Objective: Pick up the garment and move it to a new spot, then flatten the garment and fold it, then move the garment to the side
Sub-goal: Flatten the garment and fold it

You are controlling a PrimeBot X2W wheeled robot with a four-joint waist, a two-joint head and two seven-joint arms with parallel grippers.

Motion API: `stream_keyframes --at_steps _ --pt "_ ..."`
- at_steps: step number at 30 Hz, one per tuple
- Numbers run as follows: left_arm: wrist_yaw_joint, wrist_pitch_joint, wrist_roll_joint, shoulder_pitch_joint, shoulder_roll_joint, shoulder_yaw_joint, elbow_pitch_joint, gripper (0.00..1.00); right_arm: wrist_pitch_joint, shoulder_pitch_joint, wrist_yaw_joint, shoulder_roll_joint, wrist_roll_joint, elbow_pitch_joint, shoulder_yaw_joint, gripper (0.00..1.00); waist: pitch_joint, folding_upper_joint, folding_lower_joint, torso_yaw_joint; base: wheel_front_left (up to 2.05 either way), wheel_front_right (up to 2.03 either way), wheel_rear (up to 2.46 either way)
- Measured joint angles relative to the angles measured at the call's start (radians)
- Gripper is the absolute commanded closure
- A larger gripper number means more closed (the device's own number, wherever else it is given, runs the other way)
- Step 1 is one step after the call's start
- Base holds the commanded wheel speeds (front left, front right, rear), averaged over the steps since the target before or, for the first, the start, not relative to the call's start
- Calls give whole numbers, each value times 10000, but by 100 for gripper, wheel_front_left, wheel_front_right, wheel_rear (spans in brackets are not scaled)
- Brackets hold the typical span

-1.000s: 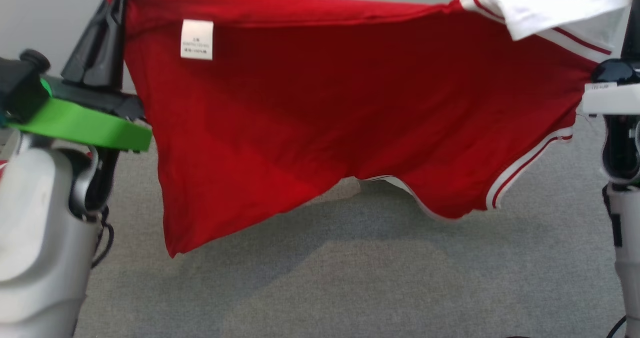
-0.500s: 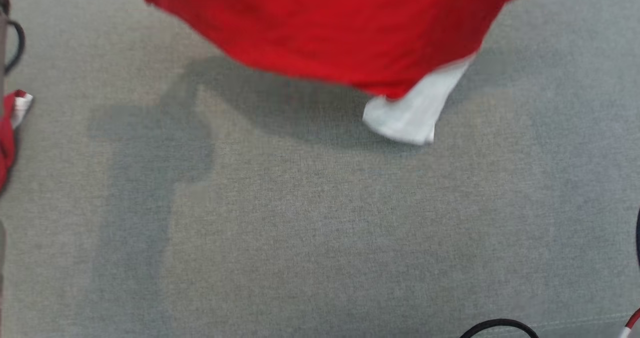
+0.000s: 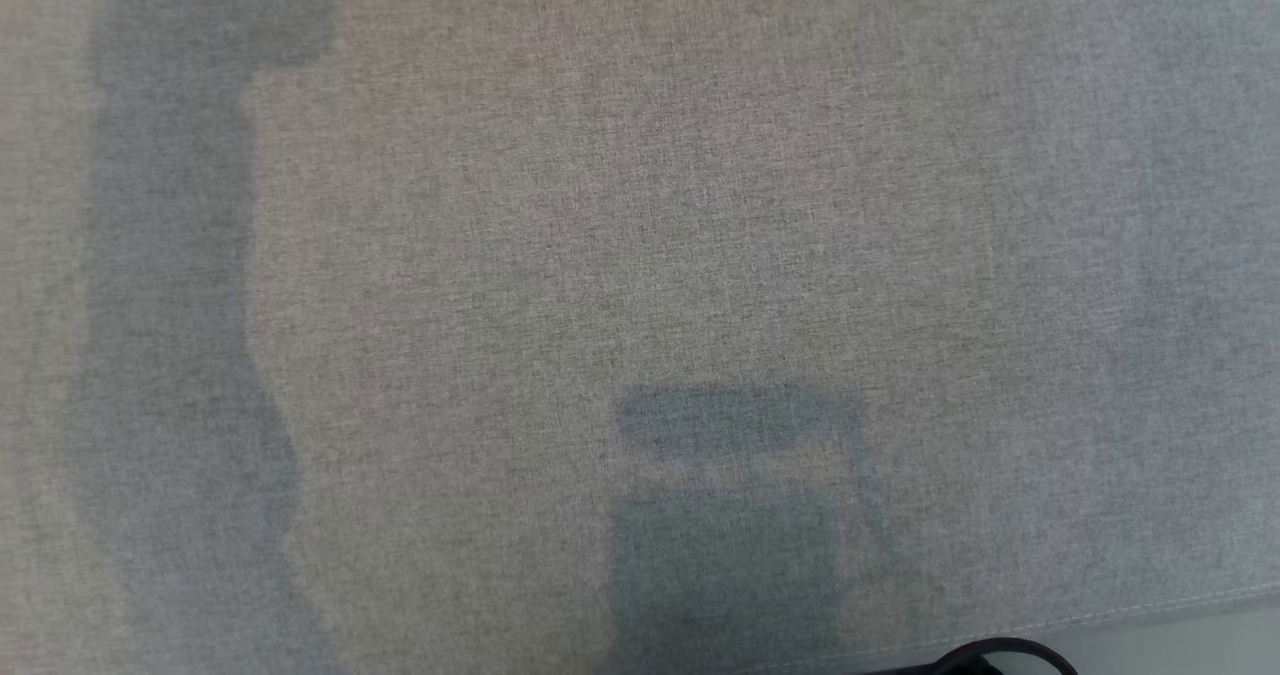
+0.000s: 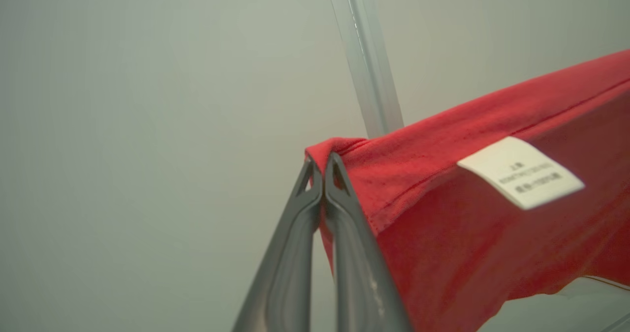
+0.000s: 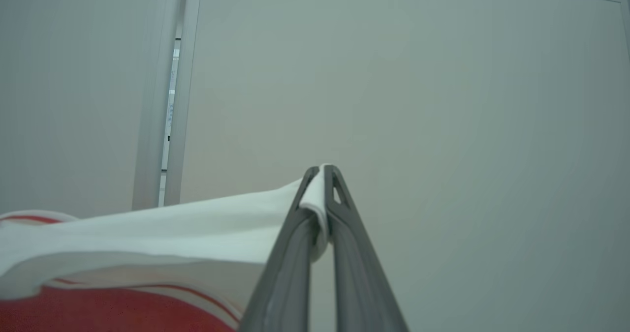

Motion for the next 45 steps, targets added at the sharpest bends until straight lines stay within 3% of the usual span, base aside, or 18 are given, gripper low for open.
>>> stream_keyframes --at_steps 8,16,25,34,45 --pt "-58 2 -1060 4446 -353 899 677 100 4 3977 4 82 1987 -593 1695 100 834 0 1 -205 0 0 0" --pt "-88 -73 -1684 7676 -1012 1588 94 100 8 8161 6 -109 3444 -1751 1639 100 506 1 -3 -344 0 0 0" --pt "-104 -100 -1956 10319 -1695 2617 -209 100 10 11058 15 221 3649 -1567 1358 100 -870 0 -3 -356 0 0 0" --pt "-102 -44 -1902 12749 -2224 2801 -460 100 10 12665 12 708 3386 -1350 1076 100 -2514 0 -3 -366 0 0 0" --pt "-102 -8 -2050 15039 -2477 2886 -531 100 10 14495 8 1099 2989 -1371 943 100 -4577 -1 -3 -277 0 0 0"
